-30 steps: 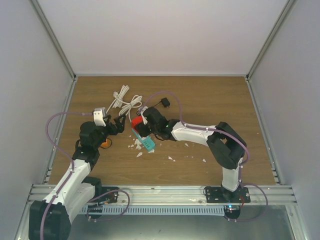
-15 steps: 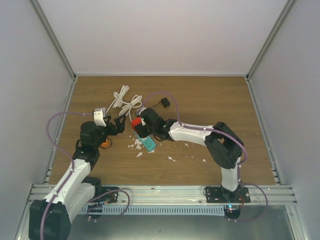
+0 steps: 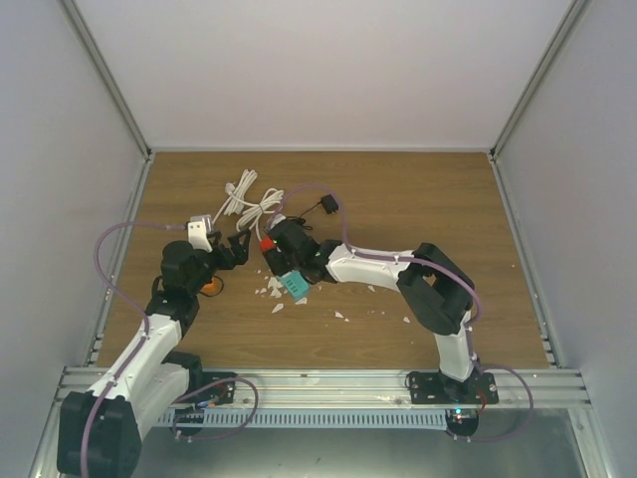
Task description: Insert the plug
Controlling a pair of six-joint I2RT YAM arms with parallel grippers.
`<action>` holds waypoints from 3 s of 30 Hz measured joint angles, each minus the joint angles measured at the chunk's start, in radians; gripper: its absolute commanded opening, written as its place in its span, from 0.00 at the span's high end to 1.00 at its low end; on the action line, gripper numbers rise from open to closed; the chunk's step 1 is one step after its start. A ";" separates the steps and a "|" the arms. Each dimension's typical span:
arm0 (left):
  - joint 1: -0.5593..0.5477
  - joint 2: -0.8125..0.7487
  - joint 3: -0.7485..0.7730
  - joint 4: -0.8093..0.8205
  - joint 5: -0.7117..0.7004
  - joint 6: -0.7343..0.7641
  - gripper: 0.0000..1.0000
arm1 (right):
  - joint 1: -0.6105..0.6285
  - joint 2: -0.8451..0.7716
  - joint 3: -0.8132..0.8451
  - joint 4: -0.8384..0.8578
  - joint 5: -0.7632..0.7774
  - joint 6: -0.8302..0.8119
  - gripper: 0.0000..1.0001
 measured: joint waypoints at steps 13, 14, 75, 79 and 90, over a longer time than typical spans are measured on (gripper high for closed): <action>0.000 0.058 0.000 -0.001 0.017 0.000 0.01 | -0.034 0.026 -0.020 0.115 -0.130 -0.002 1.00; 0.000 0.058 0.000 -0.001 0.018 0.000 0.01 | -0.033 0.028 -0.019 0.119 -0.127 -0.002 1.00; 0.000 0.104 0.003 -0.002 0.033 0.001 0.01 | -0.001 0.052 -0.008 0.111 -0.063 -0.080 0.99; 0.000 0.104 0.003 -0.002 0.033 0.000 0.01 | -0.002 0.052 -0.008 0.107 -0.068 -0.084 0.99; 0.000 0.107 0.003 -0.002 0.034 0.001 0.01 | -0.003 0.058 0.017 0.072 -0.075 -0.090 0.84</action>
